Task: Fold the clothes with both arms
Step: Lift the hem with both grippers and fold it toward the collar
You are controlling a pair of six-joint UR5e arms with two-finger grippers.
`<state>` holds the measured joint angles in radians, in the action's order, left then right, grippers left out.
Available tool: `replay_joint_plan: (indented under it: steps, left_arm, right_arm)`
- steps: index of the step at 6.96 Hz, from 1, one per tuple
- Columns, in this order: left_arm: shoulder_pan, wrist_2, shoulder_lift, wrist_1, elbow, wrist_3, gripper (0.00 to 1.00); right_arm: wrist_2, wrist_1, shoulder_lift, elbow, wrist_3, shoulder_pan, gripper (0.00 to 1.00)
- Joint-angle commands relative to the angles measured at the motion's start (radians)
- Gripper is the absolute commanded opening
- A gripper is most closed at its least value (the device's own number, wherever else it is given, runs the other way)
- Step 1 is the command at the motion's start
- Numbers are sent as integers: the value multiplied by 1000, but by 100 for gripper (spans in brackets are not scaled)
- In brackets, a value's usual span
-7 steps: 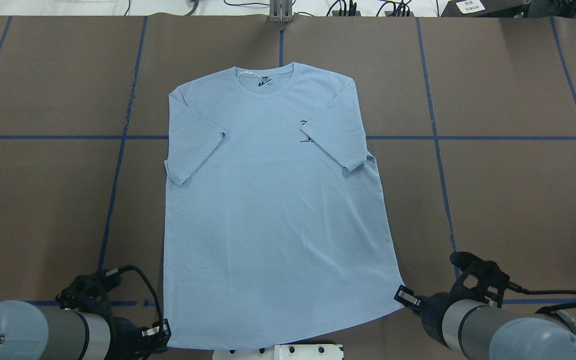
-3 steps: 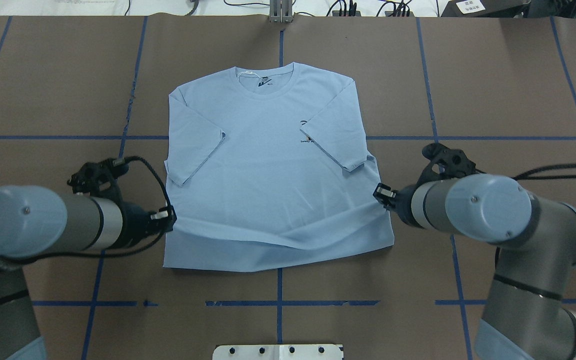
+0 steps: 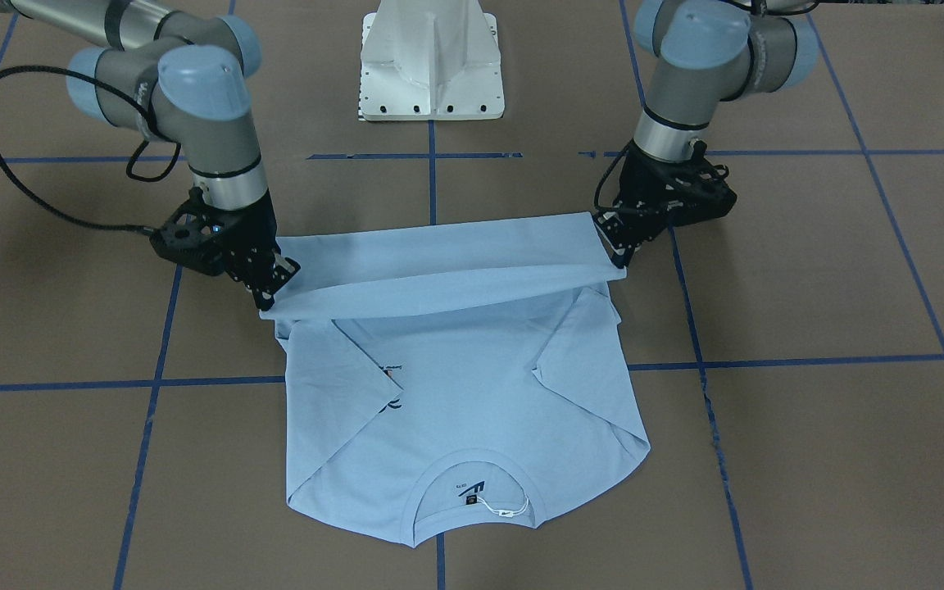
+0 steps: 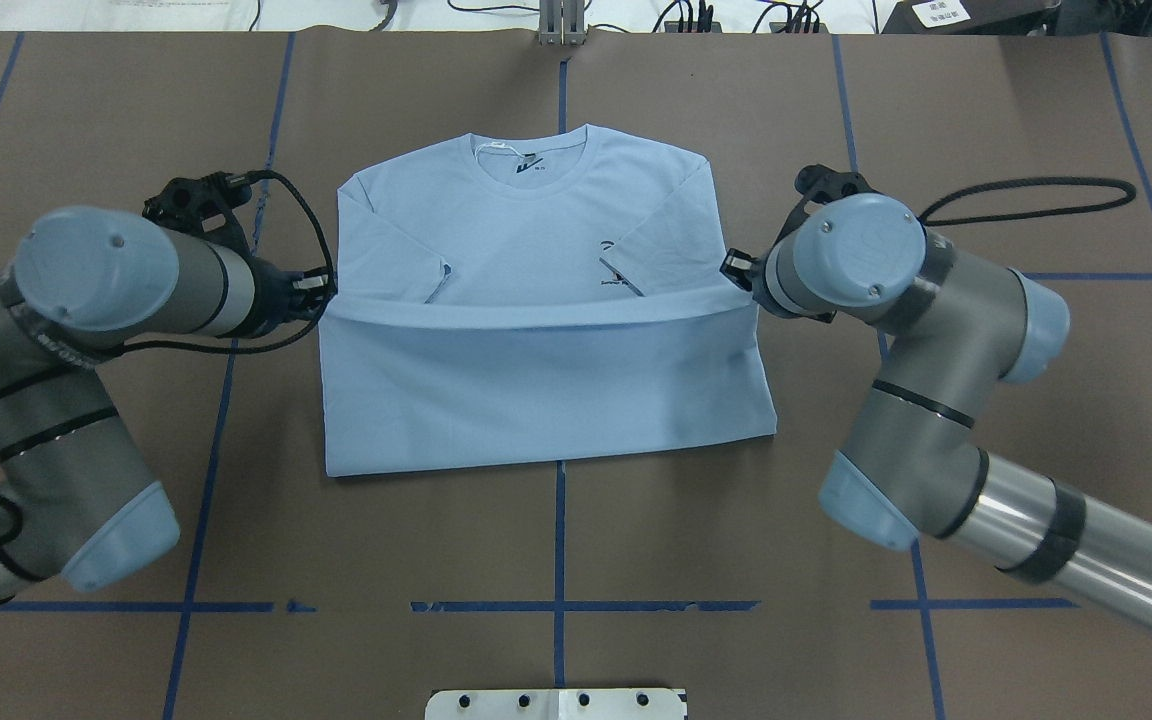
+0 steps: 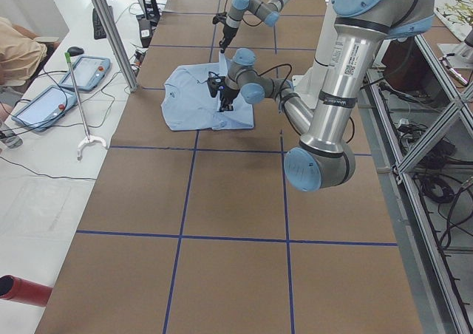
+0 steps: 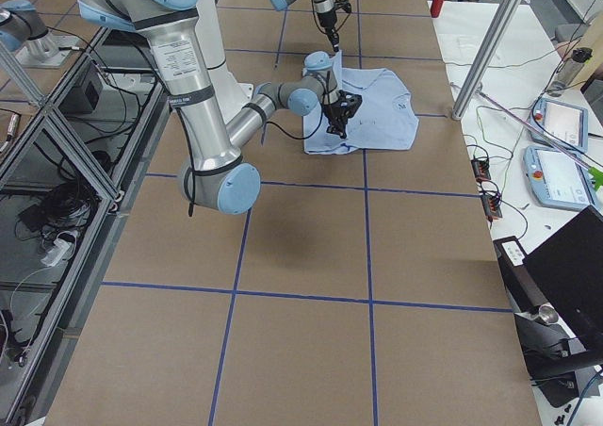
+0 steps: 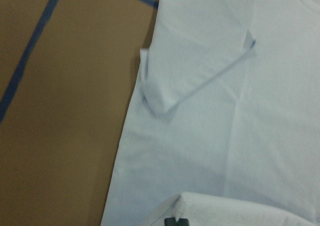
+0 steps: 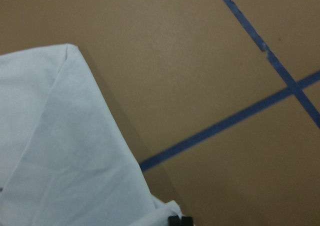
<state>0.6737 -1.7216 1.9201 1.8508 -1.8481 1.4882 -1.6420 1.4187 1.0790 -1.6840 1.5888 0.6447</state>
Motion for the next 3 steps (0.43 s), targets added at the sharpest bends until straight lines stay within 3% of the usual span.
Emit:
replay_joint_plan:
  steps: [1,3]
  left_arm:
    - [70,54,74,103,175,-19,0]
    - [73,83,132,250,339,-19,0]
  right_arm:
    - [4,-15,-179,259,-41,68,0]
    - [5,-56,-257,378,-81,98,0]
